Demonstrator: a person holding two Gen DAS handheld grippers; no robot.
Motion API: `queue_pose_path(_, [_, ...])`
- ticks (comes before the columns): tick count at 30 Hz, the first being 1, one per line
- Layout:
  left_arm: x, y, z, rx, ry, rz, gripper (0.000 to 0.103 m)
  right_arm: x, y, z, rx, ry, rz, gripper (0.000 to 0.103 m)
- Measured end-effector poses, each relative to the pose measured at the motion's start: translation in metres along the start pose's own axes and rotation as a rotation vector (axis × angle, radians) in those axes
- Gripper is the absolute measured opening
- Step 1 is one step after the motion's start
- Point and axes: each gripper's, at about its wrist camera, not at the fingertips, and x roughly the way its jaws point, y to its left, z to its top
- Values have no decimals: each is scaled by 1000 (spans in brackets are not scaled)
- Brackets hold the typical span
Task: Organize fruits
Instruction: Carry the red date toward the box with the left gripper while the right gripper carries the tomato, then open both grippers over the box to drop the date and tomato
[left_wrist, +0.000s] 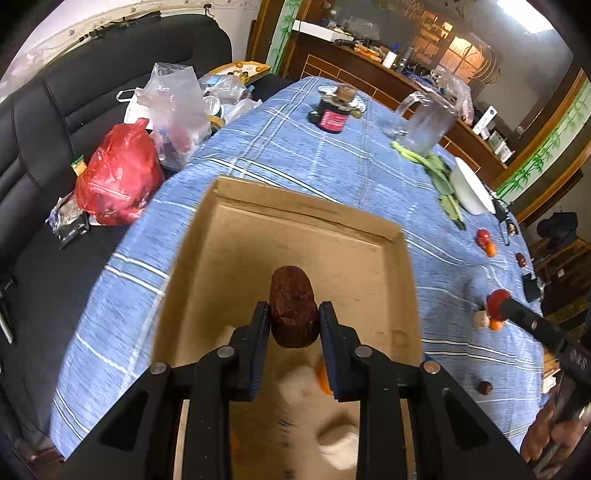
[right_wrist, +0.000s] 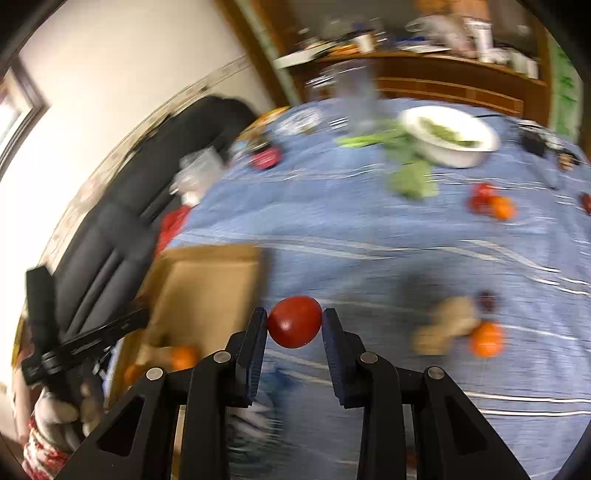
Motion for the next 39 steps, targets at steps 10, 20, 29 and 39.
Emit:
queue_pose_path(10, [40, 28, 11, 24, 83, 5, 26, 98, 90, -11, -119, 138, -7, 34])
queue_pose_path(20, [27, 39, 14, -26, 71, -31, 37, 127, 89, -15, -85, 190, -11, 35])
queue_pose_path(29, [-23, 5, 18, -27, -14, -90, 49, 57, 63, -15, 36, 56, 30, 35])
queue_pose_path(39, [-17, -119, 4, 189, 44, -230, 49, -44, -35, -58, 352, -95, -71, 35])
